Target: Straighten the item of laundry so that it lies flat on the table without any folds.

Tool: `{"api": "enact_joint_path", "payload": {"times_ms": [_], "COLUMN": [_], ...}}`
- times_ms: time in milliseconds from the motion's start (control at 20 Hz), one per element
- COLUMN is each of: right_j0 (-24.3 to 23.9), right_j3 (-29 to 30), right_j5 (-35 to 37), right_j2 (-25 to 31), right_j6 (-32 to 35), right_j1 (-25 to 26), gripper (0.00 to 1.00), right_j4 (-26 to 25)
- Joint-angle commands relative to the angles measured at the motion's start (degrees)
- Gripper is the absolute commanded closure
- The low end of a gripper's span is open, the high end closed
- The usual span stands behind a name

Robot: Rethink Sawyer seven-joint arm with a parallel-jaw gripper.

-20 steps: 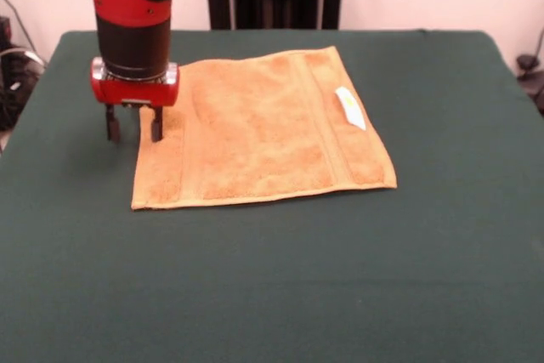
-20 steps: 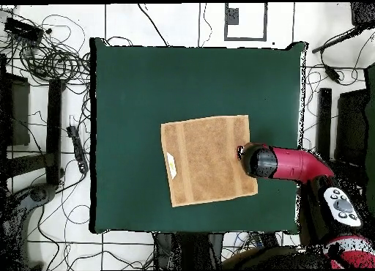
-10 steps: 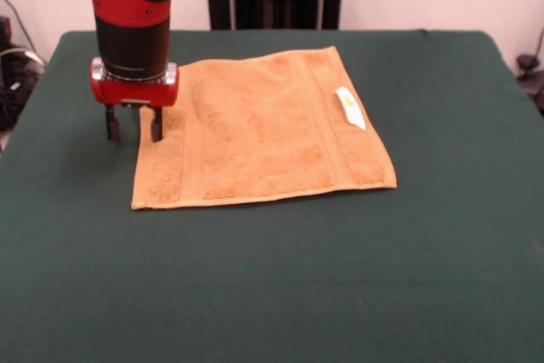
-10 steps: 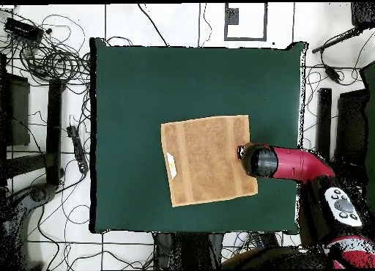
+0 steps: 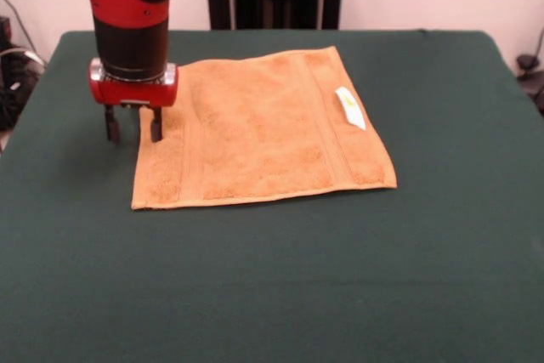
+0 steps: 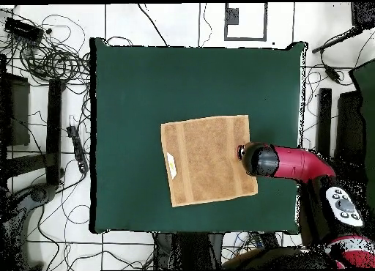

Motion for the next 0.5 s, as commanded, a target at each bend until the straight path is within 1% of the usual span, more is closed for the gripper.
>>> {"api": "enact_joint_path", "payload": {"times_ms": [50,350,500], "right_j0": [-2.09,-5.04,-5.24], "right_j3": [-8.87,-13.49,-14.06], "right_j5": [0.08,4.90,6.47], "right_j2": [7.94,11.63,12.43], "right_j6": [-9.09,-15.72,-15.29], "right_j1": [9.10,10.53,10.22], "gripper": [0.00,0.00,0.00], "right_j4": [-4.14,-5.66,-6.12]}}
